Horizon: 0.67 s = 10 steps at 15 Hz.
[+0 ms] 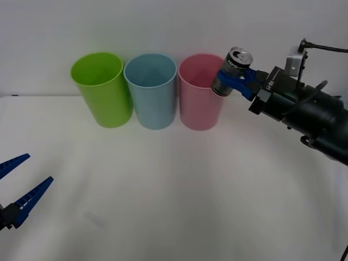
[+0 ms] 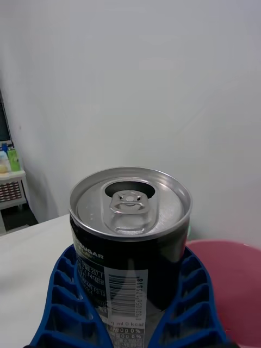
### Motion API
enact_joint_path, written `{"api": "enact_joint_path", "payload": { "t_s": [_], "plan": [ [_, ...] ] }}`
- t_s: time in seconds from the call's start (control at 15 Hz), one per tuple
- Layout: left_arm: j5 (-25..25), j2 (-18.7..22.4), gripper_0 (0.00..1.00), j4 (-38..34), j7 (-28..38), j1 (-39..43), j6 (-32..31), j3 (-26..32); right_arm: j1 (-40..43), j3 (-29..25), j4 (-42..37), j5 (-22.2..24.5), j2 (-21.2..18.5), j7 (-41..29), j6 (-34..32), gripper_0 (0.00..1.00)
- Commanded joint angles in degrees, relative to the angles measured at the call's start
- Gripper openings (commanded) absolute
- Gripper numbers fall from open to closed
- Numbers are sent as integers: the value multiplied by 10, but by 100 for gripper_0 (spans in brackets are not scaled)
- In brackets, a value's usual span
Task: Grasp the object on the table and drop it into the matching bin: aluminum can to the light blue bin, PET bottle to the pink bin.
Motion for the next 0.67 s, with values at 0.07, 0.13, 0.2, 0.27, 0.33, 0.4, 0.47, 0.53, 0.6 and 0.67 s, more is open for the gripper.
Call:
{"api": "enact_joint_path", "payload": {
  "t_s": [0.07, 0.13, 0.2, 0.27, 0.33, 0.4, 0.47, 0.53, 0.6, 0.67],
  "plan": [
    [0, 0, 100, 0, 0, 0, 0, 0, -70, 32, 63, 0, 4, 4, 1, 0],
    [0, 0, 100, 0, 0, 0, 0, 0, -91, 39, 84, 0, 7, 7, 0, 0],
    [0, 0, 100, 0, 0, 0, 0, 0, -116, 46, 113, 0, 11, 10, 0, 0],
    [0, 0, 100, 0, 0, 0, 0, 0, -141, 52, 139, 0, 17, 12, 0, 0],
    [0, 0, 100, 0, 0, 0, 0, 0, -163, 55, 163, 0, 23, 16, 1, 0],
    [0, 0, 100, 0, 0, 0, 0, 0, -186, 58, 191, 4, 31, 19, 2, 0],
    [0, 0, 100, 0, 0, 0, 0, 0, -208, 57, 220, 16, 40, 22, 3, 0],
    [0, 0, 100, 0, 0, 0, 0, 0, -229, 57, 245, 25, 53, 25, 5, 0],
    [0, 0, 100, 0, 0, 0, 0, 0, -244, 57, 265, 34, 62, 29, 13, 0],
    [0, 0, 100, 0, 0, 0, 0, 0, -258, 57, 280, 41, 70, 32, 23, 0]
  ]
}}
